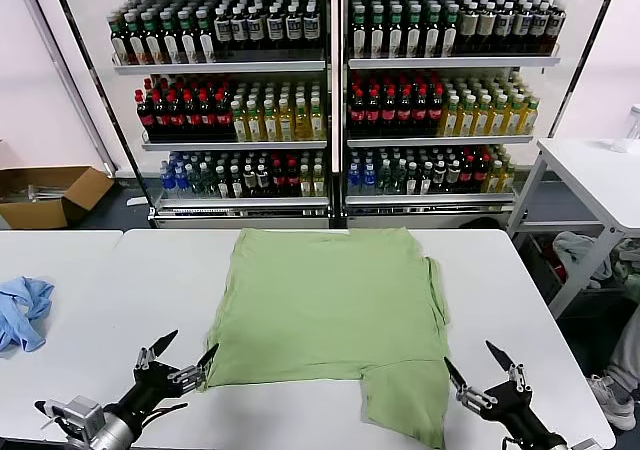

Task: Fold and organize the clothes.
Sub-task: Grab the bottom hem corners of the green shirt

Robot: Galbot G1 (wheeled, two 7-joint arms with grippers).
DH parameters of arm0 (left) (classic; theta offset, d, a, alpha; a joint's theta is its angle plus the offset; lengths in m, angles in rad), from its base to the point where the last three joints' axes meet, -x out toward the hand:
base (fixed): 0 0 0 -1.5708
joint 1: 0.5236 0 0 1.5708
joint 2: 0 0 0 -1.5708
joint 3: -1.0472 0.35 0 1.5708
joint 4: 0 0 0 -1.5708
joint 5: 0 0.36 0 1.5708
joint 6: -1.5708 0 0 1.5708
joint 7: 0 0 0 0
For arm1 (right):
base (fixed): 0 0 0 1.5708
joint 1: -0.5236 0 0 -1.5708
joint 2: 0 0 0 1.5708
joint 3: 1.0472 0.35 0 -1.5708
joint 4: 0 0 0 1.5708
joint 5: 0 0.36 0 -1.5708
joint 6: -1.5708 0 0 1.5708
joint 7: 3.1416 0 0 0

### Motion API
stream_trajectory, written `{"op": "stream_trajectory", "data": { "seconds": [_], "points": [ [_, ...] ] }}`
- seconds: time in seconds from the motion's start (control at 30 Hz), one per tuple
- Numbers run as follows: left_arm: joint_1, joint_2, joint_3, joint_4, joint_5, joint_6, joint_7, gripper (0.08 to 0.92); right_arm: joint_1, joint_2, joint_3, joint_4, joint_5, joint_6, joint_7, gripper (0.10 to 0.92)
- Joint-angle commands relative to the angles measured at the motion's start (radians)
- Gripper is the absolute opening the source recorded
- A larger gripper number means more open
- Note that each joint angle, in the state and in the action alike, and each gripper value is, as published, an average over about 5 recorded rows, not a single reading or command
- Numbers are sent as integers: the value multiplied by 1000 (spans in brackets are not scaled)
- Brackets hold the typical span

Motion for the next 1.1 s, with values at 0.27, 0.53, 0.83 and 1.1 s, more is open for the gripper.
{"op": "stream_trajectory", "data": {
  "seconds": [0.27, 0.53, 0.83, 1.1],
  "points": [
    [-23, 75, 99, 72, 26, 58, -62, 823, -66, -66, -121, 22, -133, -63, -4, 823],
    [-22, 54, 132, 83, 28, 72, -77, 823, -77, -51, -138, 9, -145, -57, 6, 823],
    [-28, 43, 156, 102, 47, 80, -67, 823, -71, -47, -152, -38, -164, -38, 18, 654],
    [-31, 43, 164, 107, 58, 76, -48, 706, -67, -43, -160, -37, -158, -32, 21, 429]
  ]
}}
